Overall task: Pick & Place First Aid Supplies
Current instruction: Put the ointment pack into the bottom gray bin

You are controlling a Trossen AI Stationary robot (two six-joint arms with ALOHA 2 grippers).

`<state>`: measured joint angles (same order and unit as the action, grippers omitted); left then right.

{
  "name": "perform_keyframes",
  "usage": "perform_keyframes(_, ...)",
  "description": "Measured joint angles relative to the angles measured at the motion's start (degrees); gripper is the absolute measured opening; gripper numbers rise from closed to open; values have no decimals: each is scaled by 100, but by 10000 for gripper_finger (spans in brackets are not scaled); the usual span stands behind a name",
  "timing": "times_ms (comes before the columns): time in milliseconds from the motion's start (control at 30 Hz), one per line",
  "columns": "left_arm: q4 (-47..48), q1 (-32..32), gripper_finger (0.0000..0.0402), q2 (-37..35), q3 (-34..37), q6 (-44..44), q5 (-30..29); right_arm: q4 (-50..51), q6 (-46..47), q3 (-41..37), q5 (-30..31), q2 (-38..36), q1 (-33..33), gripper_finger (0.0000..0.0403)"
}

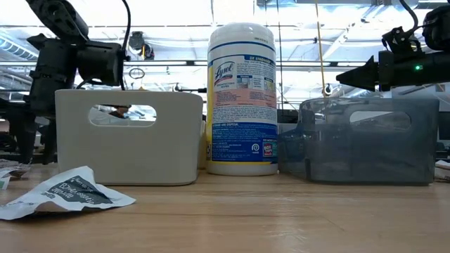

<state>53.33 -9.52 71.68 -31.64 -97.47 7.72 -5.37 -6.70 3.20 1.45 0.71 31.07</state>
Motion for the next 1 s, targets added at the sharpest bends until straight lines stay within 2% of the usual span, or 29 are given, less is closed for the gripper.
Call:
perform_keyframes(200,-9,4,50,48,-2,167,-17,0,0,2,0,1,1,263)
perform_keyframes(433,-131,152,6,48,0,180,-69,0,0,0,0,2,2,263)
perform_keyframes(767,-484,189,2,46,34,302,19,0,0,2,0,2,0,263)
perform_keyframes(1000,60,405,1,-80,-457,290,-236,-1,0,0,0,0,0,263)
